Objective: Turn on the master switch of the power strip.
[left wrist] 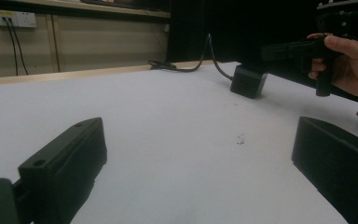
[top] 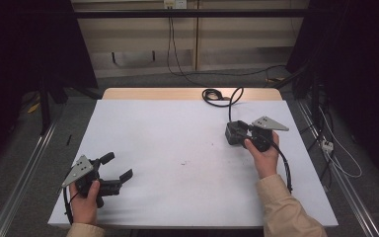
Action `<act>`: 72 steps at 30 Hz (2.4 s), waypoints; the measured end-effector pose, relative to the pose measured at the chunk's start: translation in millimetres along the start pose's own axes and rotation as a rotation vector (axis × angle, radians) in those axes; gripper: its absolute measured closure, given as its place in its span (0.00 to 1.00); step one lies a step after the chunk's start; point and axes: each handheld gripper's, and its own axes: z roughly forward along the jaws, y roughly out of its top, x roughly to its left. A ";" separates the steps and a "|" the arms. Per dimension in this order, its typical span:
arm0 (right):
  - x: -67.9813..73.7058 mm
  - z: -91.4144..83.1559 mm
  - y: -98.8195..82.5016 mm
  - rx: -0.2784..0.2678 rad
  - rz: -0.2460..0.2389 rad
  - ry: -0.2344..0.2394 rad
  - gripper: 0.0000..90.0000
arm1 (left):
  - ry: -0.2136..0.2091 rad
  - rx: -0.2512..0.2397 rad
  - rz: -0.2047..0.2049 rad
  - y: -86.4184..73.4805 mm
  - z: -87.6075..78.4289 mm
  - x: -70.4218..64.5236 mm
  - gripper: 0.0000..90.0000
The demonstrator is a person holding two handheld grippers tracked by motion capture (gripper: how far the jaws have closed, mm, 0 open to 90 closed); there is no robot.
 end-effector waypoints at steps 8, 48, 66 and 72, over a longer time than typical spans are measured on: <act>-1.6 0.7 2.7 -0.001 0.000 0.000 0.74 | 0.003 -0.002 0.001 0.0 -0.3 0.2 0.03; -18.7 8.0 1.6 0.059 0.032 -0.019 1.00 | -0.001 0.003 -0.003 -0.9 0.9 -0.1 0.03; -19.1 10.6 -3.6 0.100 0.010 -0.018 1.00 | -0.002 0.009 -0.003 -2.0 1.6 0.5 0.03; -19.3 10.2 -4.7 0.107 -0.002 -0.025 1.00 | -0.002 0.008 -0.003 -2.0 1.7 0.3 0.03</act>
